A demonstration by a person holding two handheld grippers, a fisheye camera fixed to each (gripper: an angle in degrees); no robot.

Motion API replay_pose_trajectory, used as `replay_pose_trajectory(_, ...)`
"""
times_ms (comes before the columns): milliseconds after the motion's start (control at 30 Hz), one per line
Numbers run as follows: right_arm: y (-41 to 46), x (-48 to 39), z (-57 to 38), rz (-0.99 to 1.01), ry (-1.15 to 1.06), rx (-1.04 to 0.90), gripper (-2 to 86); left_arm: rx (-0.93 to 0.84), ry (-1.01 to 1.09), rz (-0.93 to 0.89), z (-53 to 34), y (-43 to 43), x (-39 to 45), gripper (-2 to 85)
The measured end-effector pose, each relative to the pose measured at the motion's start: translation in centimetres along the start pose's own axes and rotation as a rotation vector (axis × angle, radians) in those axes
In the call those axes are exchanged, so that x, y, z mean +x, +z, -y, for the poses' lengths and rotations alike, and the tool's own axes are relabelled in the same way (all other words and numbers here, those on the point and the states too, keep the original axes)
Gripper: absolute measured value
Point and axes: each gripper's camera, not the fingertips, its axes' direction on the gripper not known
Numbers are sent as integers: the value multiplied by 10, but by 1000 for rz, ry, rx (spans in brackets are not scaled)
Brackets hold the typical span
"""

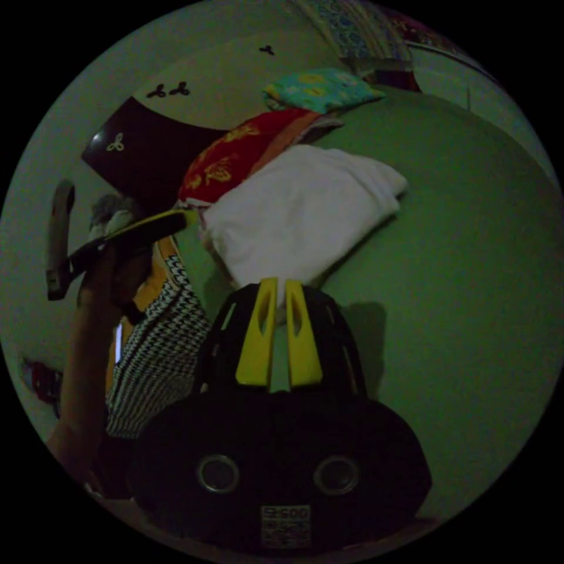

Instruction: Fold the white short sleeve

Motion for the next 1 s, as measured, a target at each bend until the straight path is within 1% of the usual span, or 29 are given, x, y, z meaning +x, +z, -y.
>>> replay_pose_trajectory(67,17,-17,3,25,8,85,-6,-2,12,43,8,9,17,46)
replay_pose_trajectory(100,24,-21,3,18,3,87,-7,-29,-14,88,12,21,25,32)
replay_pose_trajectory(133,44,-25,3,-25,-2,18,-9,-66,-41,133,13,35,31,20)
replay_pose_trajectory(167,71,-26,0,-101,-4,-137,-10,-94,-46,150,13,42,34,13)
replay_pose_trajectory(233,77,-27,-9,-69,-54,-133,-11,-178,-40,163,9,66,45,4)
replay_pose_trajectory(267,76,-24,-12,-43,-12,-158,-11,-187,-55,157,8,69,47,3)
replay_pose_trajectory(333,71,-25,-19,-50,-29,-195,-12,-160,-104,101,3,70,57,-1)
replay_pose_trajectory(433,51,-30,-43,-101,-86,-203,-10,-130,-84,123,-1,65,80,-3)
replay_pose_trajectory(500,35,-29,-60,-152,-104,-209,-10,-91,-103,134,-7,56,96,-3)
replay_pose_trajectory(567,8,-21,-88,-243,-101,-169,-10,-36,-105,96,-17,44,117,-3)
replay_pose_trajectory(667,-24,-3,-122,-383,-51,-121,-10,-21,-22,-15,-37,34,171,-3)
replay_pose_trajectory(767,-48,21,-155,-495,36,-139,-10,-35,90,-98,-57,35,247,-4)
replay_pose_trajectory(833,-59,37,-174,-506,92,-160,-11,-36,177,-169,-72,39,317,-4)
replay_pose_trajectory(867,-68,45,-187,-512,130,-149,-12,-29,196,-187,-76,40,334,-4)
replay_pose_trajectory(900,-73,48,-194,-508,136,-137,-13,-15,217,-215,-83,43,369,-4)
replay_pose_trajectory(1000,-99,59,-230,-482,160,-5,-14,-2,251,-267,-96,53,455,-3)
